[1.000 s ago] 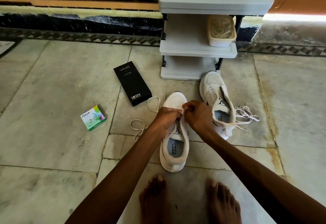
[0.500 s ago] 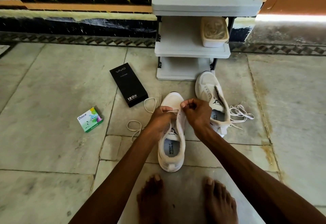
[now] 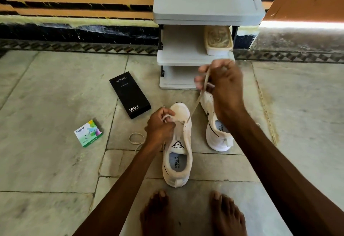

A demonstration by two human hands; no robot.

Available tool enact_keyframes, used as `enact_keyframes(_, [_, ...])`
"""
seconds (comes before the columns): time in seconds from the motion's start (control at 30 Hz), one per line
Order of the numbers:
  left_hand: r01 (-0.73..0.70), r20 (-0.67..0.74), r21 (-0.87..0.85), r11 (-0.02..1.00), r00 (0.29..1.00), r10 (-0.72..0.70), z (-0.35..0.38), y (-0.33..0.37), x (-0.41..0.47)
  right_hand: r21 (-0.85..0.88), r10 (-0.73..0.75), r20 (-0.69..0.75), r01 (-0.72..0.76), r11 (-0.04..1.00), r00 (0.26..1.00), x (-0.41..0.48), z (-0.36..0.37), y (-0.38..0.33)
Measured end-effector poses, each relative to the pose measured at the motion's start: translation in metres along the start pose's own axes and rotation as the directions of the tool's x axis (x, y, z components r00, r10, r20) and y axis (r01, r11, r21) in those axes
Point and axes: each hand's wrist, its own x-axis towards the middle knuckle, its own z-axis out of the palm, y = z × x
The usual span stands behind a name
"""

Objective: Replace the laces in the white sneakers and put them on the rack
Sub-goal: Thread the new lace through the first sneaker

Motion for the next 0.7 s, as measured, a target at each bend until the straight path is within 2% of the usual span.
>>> enact_keyframes(0.03, [-0.075,-0.012,-0.034,0.997,0.997,0.075,-0.002,0.007,0.000,-0.109,0.148,0.047,-0.143,0.984,0.988,0.001,-0.002,0.012])
enact_keyframes(0.07, [-0.147,-0.023,-0.079,0.986,0.989,0.145,-0.005,0.015,0.000,-0.306,0.260,0.079,-0.225,0.925,0.962,0.000,-0.006,0.025])
enact_keyframes(0.1, [-0.220,-0.025,-0.122,0.968,0.976,0.218,-0.007,0.025,0.000,-0.520,0.335,0.100,-0.238,0.820,0.937,0.000,-0.011,0.039])
enact_keyframes(0.17, [-0.333,0.008,-0.150,0.931,0.941,0.338,-0.012,0.039,0.000,-0.817,0.410,0.126,-0.140,0.560,0.904,-0.003,-0.020,0.066])
enact_keyframes(0.23, [-0.372,0.121,-0.102,0.923,0.916,0.383,-0.015,0.042,0.004,-0.941,0.469,0.148,-0.021,0.337,0.871,-0.011,-0.024,0.085])
enact_keyframes(0.27, [-0.369,0.202,-0.045,0.928,0.907,0.370,-0.015,0.038,0.007,-0.963,0.495,0.144,0.007,0.268,0.857,-0.016,-0.024,0.092])
enact_keyframes(0.37, [-0.346,0.373,0.288,0.893,0.899,0.228,-0.011,0.022,0.013,-0.985,0.445,0.143,0.083,0.151,0.884,-0.027,-0.024,0.101])
enact_keyframes(0.43, [-0.312,0.372,0.422,0.851,0.916,0.152,-0.006,0.014,0.011,-0.979,0.396,0.186,0.135,0.153,0.899,-0.027,-0.025,0.103])
enact_keyframes(0.6, [-0.242,0.250,0.519,0.820,0.960,0.124,0.005,0.010,0.009,-0.953,0.335,0.222,0.130,0.275,0.916,-0.010,-0.024,0.090])
enact_keyframes(0.63, [-0.233,0.241,0.528,0.816,0.963,0.119,0.006,0.010,0.009,-0.939,0.302,0.227,0.126,0.321,0.926,-0.006,-0.021,0.081])
enact_keyframes(0.7, [-0.209,0.235,0.525,0.825,0.967,0.096,0.009,0.007,0.011,-0.862,0.178,0.269,0.154,0.483,0.947,-0.001,-0.011,0.052])
